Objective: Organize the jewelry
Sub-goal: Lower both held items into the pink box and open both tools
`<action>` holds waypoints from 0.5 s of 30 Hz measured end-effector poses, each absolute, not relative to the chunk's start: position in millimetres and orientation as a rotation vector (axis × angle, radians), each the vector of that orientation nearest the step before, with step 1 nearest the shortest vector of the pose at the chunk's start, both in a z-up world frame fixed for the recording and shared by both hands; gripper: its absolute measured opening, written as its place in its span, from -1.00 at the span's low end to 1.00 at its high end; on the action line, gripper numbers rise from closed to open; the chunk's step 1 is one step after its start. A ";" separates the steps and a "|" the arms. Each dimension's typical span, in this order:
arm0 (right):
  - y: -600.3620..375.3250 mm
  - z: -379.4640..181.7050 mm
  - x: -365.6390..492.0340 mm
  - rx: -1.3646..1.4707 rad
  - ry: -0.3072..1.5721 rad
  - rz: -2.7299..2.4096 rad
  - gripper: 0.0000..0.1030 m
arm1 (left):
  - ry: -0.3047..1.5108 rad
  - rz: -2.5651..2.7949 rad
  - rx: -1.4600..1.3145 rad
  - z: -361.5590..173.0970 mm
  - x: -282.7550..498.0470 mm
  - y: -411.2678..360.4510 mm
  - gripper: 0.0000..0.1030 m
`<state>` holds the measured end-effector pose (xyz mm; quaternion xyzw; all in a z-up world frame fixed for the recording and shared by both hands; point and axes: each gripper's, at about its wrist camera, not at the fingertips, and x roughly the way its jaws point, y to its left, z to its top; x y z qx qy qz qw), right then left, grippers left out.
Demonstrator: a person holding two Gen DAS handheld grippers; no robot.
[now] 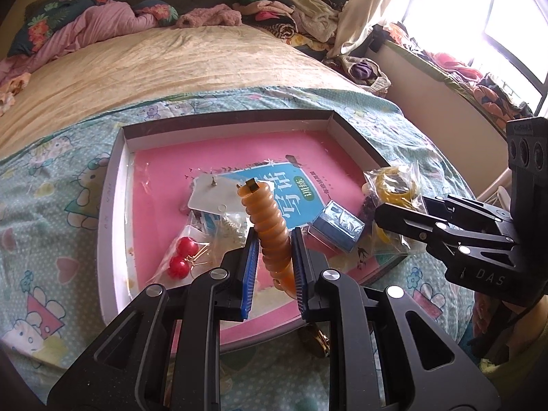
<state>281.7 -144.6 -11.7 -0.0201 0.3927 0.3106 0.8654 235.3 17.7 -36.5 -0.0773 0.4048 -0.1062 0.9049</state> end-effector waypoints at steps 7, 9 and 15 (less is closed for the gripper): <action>-142.5 -18.0 292.4 -0.054 0.841 0.652 -0.29 | 0.857 -0.219 -0.166 -44.6 241.1 16.0 -0.76; -141.3 -19.2 295.2 -0.058 0.843 0.649 -0.29 | 0.860 -0.219 -0.166 -45.9 241.9 15.6 -0.76; -140.1 -22.3 299.7 -0.049 0.846 0.652 -0.28 | 0.864 -0.222 -0.170 -47.5 242.0 13.8 -0.76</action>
